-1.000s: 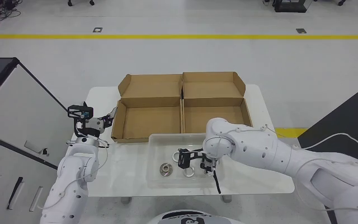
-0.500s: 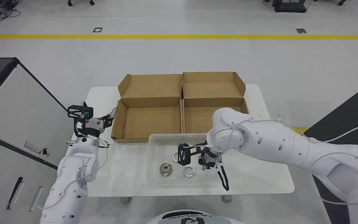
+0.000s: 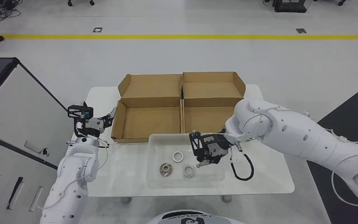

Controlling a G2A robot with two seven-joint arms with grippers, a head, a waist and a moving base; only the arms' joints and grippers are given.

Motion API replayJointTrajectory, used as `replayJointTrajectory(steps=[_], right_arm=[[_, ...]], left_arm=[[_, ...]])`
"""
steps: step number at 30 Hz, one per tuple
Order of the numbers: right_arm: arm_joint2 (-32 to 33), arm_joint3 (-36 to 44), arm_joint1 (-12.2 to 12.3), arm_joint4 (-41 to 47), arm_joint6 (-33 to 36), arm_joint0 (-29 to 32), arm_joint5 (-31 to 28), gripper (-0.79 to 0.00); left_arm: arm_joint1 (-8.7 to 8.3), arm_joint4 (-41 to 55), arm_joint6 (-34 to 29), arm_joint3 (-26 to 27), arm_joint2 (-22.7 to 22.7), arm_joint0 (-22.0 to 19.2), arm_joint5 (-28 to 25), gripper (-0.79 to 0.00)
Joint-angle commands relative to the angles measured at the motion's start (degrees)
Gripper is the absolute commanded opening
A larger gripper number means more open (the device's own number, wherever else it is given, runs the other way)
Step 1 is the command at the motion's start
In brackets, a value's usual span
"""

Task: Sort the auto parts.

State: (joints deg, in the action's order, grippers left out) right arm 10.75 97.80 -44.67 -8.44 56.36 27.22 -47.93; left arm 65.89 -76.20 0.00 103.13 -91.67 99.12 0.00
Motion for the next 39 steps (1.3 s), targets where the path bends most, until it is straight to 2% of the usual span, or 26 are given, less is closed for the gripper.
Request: replayJointTrajectory(steps=[1, 5, 11, 19, 34, 39], right_arm=[[0.17, -1.40, 0.49, -0.05, -3.98, -0.18, -3.97, -0.785], [0.64, -3.27, 1.47, -0.86, -9.88, -0.43, -9.88, -0.785], [2.89, -0.82, 2.83, 0.46, -14.75, 0.16, -10.07, -0.785], [5.04, 2.01, 4.42, -2.09, -22.49, 1.81, -10.07, -0.785], [5.09, 2.26, 4.46, -2.51, -22.97, 1.90, -9.79, -0.785], [8.04, 0.58, 4.94, -1.24, -25.65, 2.25, -10.07, -0.785]], left_arm=[[0.00, 0.00, 0.00, 0.00, 0.00, 0.00, 0.00, 0.000], [0.00, 0.00, 0.00, 0.00, 0.00, 0.00, 0.00, 0.000], [0.00, 0.00, 0.00, 0.00, 0.00, 0.00, 0.00, 0.000], [0.00, 0.00, 0.00, 0.00, 0.00, 0.00, 0.00, 0.000], [0.00, 0.00, 0.00, 0.00, 0.00, 0.00, 0.00, 0.000], [0.00, 0.00, 0.00, 0.00, 0.00, 0.00, 0.00, 0.000]])
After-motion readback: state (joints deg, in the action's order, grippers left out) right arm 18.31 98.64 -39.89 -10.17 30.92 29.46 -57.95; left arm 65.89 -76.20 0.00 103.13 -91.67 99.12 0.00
